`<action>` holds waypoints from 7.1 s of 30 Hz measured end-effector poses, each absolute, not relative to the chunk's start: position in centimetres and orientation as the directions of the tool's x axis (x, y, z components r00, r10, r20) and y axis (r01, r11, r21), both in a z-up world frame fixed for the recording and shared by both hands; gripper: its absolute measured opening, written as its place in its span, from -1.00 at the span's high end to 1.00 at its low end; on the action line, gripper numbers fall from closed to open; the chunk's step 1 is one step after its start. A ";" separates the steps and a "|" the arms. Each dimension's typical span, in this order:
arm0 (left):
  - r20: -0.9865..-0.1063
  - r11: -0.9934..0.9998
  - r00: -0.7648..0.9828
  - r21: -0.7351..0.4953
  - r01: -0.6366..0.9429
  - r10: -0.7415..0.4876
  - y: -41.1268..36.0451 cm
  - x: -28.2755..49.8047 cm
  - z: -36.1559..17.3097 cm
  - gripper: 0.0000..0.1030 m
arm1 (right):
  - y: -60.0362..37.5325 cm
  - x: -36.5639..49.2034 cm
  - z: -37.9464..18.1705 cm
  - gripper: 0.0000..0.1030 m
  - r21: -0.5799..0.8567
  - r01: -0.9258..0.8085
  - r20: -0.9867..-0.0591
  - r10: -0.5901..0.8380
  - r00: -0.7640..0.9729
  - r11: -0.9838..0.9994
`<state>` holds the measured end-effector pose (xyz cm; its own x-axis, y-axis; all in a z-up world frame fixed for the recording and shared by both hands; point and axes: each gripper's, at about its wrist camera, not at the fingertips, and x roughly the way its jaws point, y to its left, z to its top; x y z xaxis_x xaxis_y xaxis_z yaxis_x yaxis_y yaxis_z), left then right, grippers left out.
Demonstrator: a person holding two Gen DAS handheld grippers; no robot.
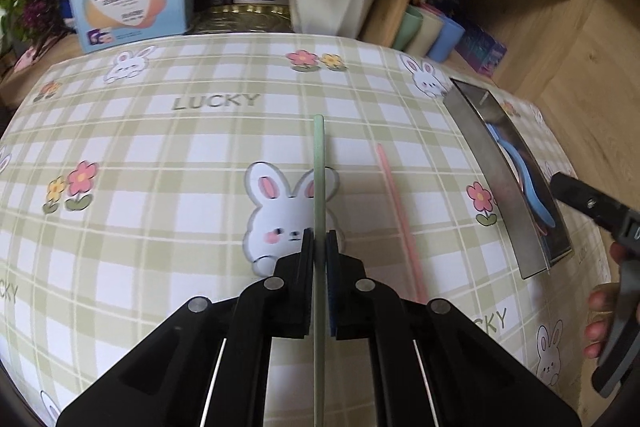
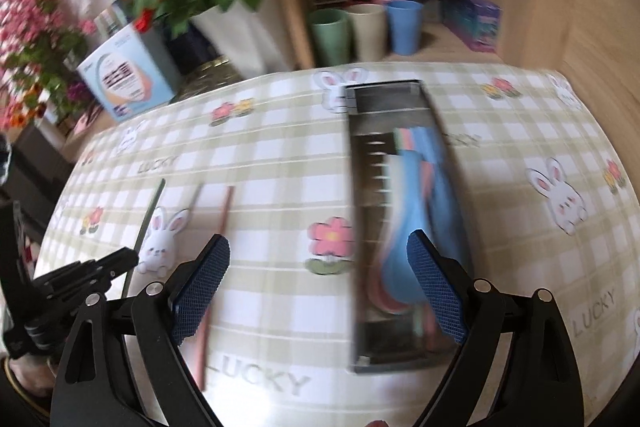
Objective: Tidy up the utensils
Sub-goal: 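Close the right gripper on the pink chopstick while the left gripper holds the green chopstick, then drop the green chopstick into the tray with the left gripper while the right carries the pink one, then lower the pink chopstick into the steel tray with the right gripper and open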
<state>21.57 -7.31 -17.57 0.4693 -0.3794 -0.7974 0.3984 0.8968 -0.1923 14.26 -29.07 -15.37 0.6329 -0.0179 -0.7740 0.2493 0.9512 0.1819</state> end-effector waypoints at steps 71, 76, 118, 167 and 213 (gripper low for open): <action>-0.786 0.923 0.500 -0.232 0.309 -0.364 -5.1 20.3 -15.8 0.89 | -28.7 13.6 -16.1 0.88 0.170 0.164 -0.715 0.007 0.700 0.972; -0.784 0.907 0.472 -0.273 0.322 -0.404 -7.5 20.9 -15.0 0.89 | -34.5 13.7 -16.4 0.88 0.092 0.238 -0.741 -0.093 0.665 0.967; -0.786 0.781 0.243 -0.422 0.461 -0.569 -27.4 20.9 -14.0 0.89 | -42.9 10.8 -17.6 0.84 0.175 0.394 -0.814 -0.093 0.574 0.902; -0.818 0.794 0.345 -0.205 0.572 -0.460 -28.1 21.3 -12.8 0.64 | -41.8 6.4 -15.9 0.84 0.177 0.378 -0.824 -0.074 0.562 0.909; -0.716 0.849 0.552 -0.108 0.517 -0.427 -13.1 20.3 -8.3 0.35 | -35.4 9.1 -10.5 0.92 0.102 0.291 -0.790 -0.101 0.605 0.951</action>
